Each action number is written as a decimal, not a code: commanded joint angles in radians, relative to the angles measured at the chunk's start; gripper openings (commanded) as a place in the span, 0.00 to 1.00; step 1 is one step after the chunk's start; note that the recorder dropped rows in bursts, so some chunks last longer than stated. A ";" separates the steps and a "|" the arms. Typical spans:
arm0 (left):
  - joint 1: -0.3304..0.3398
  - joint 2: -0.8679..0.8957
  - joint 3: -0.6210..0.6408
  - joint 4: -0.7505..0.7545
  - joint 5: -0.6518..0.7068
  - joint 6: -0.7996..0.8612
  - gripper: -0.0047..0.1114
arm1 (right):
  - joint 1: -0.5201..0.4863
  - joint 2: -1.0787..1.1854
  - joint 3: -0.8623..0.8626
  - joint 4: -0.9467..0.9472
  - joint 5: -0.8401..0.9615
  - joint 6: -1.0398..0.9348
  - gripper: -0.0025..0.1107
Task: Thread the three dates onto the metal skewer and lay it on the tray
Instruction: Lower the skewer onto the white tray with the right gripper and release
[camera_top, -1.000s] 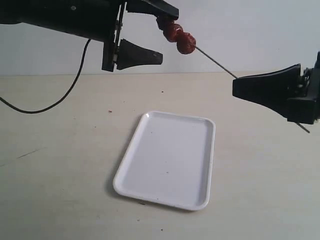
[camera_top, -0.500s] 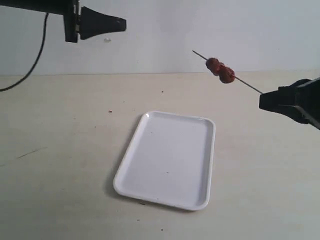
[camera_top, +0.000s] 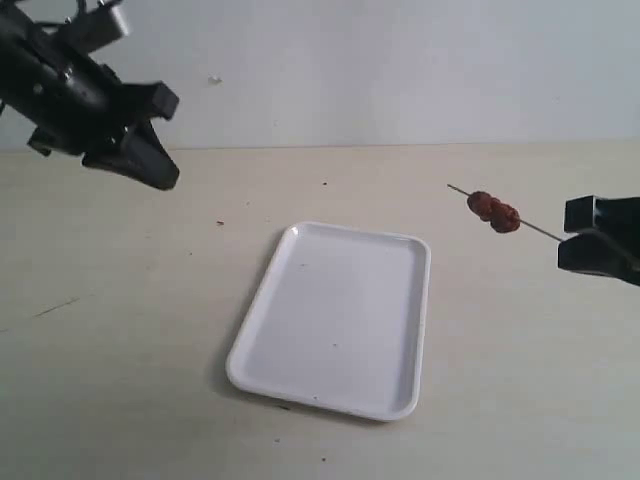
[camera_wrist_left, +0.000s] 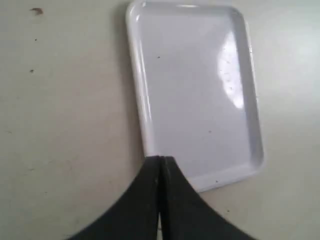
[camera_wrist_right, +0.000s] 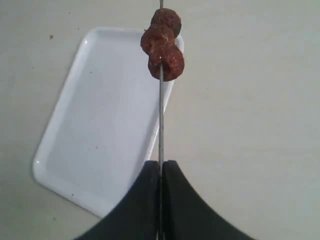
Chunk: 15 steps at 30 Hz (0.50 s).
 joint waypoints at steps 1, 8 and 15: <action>-0.037 -0.004 0.151 -0.001 -0.203 -0.042 0.04 | 0.076 -0.001 -0.062 -0.071 -0.052 0.134 0.02; -0.036 -0.024 0.338 -0.018 -0.421 -0.042 0.04 | 0.319 0.086 -0.130 -0.505 -0.172 0.727 0.02; -0.038 0.026 0.372 -0.012 -0.478 -0.038 0.04 | 0.518 0.246 -0.212 -0.960 -0.209 1.289 0.02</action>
